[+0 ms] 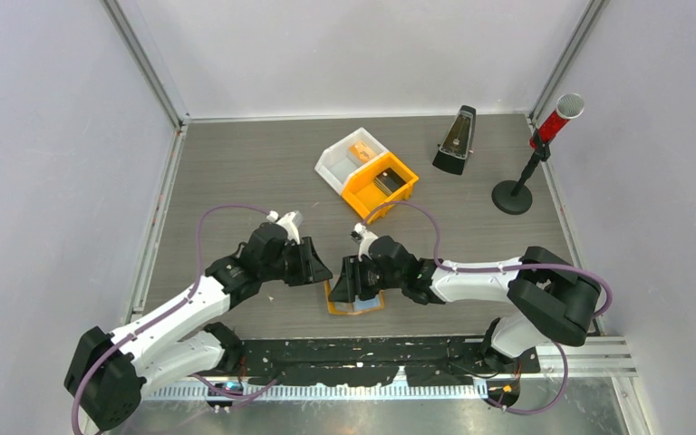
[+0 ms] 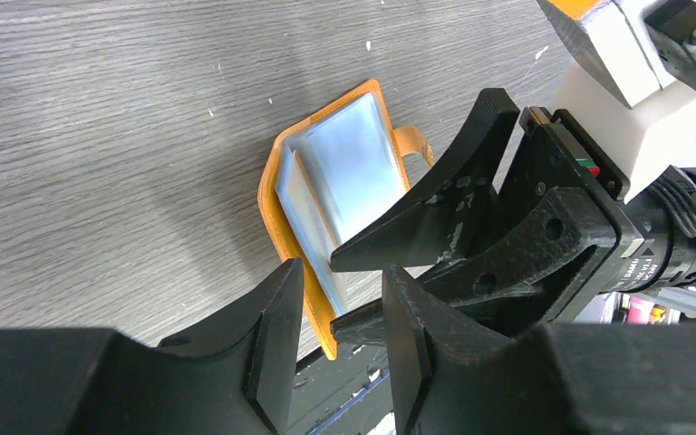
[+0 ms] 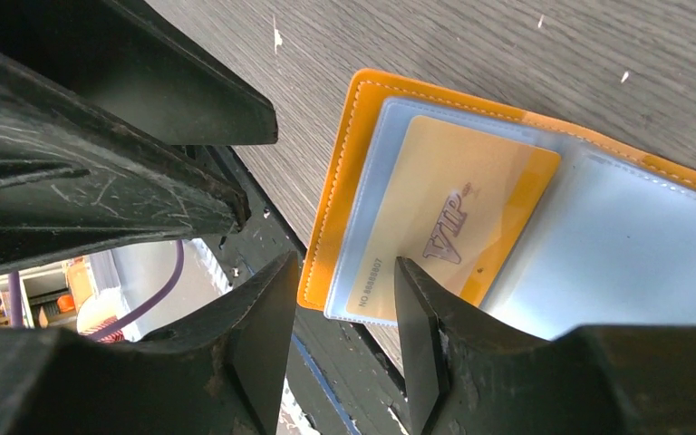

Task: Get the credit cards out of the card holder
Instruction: Remove the credit card from the card holder.

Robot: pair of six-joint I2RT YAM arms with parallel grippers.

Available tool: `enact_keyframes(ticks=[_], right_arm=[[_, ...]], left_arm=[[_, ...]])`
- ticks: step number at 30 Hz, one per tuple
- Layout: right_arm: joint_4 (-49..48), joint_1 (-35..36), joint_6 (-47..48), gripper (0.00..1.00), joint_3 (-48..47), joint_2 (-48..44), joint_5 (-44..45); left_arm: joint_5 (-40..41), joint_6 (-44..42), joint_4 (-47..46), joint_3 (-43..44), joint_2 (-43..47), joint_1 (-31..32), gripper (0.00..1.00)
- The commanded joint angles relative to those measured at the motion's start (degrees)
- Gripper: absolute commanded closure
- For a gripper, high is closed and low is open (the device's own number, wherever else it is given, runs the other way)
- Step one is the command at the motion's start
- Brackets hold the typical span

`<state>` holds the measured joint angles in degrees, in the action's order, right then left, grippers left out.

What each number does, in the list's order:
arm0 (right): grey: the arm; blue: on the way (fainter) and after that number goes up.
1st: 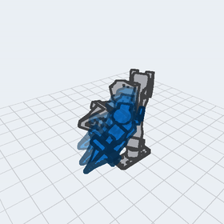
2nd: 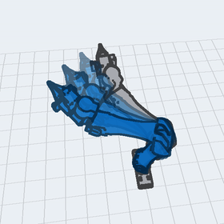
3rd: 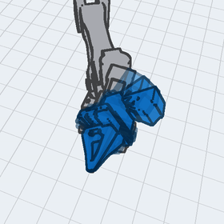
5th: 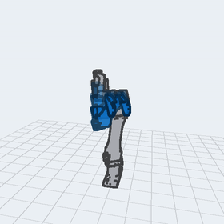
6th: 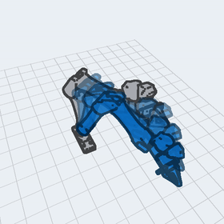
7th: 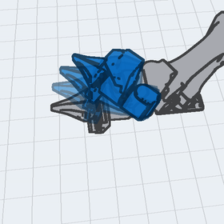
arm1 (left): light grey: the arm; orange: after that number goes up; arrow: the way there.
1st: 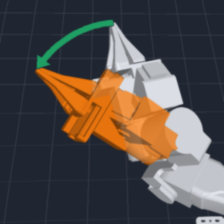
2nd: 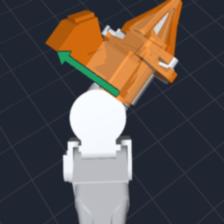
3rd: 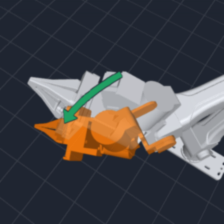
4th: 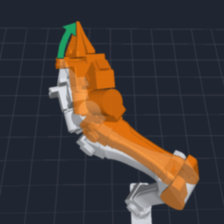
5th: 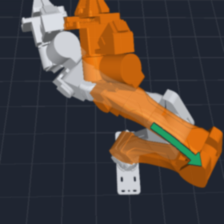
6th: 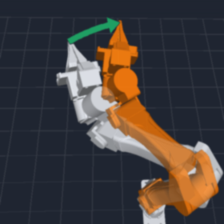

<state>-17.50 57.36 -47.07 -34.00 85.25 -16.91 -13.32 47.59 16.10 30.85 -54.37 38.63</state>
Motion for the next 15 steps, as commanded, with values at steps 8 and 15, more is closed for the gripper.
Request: enact_keyframes(ticks=[8, 15], right_arm=[[0.5, 1.4, 1.8, 0.45, -3.6, -0.3, -0.4], [-0.3, 2.3, 1.8, 0.43, -4.1, 2.2, -1.0]], left_arm=[[-1.4, -0.3, -0.1, 3.2, 3.0, 0.2, 0.60], [-2.3, 0.1, -2.1, 2.1, 1.9, 0.2, 0.64]])
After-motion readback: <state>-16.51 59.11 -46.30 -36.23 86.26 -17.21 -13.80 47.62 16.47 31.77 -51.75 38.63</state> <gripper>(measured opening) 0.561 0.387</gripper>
